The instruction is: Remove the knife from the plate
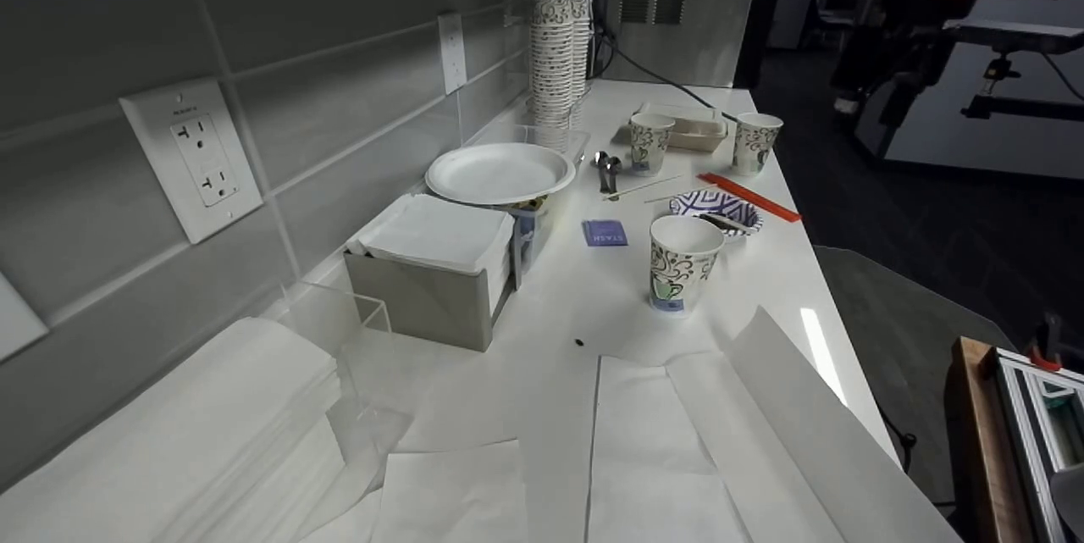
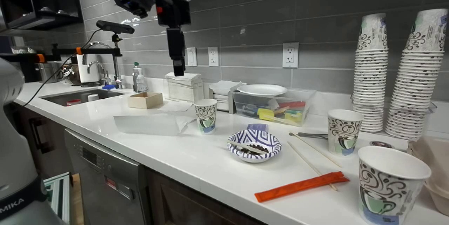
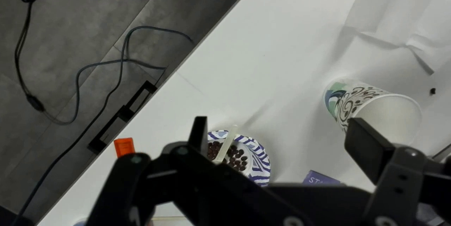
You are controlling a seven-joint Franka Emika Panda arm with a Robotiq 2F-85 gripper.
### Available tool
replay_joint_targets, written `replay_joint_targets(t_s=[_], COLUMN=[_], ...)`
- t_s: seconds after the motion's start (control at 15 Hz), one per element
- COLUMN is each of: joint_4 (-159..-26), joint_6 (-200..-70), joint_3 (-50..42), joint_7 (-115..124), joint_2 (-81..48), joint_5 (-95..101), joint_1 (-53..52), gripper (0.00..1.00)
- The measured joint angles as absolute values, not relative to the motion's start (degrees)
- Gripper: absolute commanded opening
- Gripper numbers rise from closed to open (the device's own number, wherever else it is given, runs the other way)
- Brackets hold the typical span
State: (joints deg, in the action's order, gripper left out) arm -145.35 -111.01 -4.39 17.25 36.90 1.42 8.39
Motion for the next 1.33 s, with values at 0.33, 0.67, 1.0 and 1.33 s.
replay_joint_targets(t_s=[0.33, 0.67, 1.0, 1.33], joint_4=[-140.1, -133.1, -130.0, -129.7], joint_6=[-114.4, -114.9, -116.6, -121.3], joint_3=[-5.2, -8.0, -10.8, -12.2], joint_7=[17.1, 14.1, 8.9, 5.6], joint_2=[22.5, 11.3, 6.2, 2.7], joint_5=[-1.3, -2.3, -2.8, -4.2], joint_1=[8.5, 8.8, 9.9, 10.7], gripper=[1.00, 1.00, 1.00, 1.00])
